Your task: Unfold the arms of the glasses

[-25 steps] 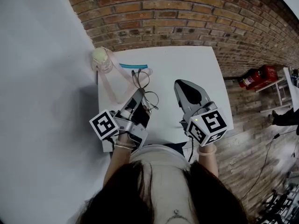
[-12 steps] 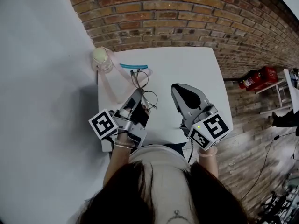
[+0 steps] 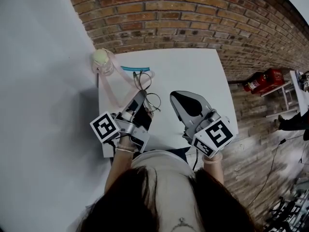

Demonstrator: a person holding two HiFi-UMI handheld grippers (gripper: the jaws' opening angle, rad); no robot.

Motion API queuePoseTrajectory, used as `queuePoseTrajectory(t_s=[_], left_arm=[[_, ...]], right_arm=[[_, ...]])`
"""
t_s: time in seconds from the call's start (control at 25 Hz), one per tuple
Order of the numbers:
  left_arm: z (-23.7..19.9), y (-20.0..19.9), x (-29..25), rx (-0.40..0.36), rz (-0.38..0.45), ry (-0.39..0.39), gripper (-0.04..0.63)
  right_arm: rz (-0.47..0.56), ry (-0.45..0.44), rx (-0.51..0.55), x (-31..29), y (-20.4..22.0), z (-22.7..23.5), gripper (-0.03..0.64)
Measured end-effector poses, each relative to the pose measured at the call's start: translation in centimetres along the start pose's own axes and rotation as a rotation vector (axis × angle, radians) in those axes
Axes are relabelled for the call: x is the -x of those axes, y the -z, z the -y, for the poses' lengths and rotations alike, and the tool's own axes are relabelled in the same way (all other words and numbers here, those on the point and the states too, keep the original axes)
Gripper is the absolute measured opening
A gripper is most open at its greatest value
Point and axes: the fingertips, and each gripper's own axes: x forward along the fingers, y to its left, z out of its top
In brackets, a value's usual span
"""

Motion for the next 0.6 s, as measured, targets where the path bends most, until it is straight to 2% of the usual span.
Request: queuePoseTrajectory(t_s=[0.6], left_arm=[[0.1,-1.6,0.4,0.019,0.053,0.008,0.025]], right_arm=[[-0.034,-0.137,0.013,-1.2,0.9,-2.5,0.053]])
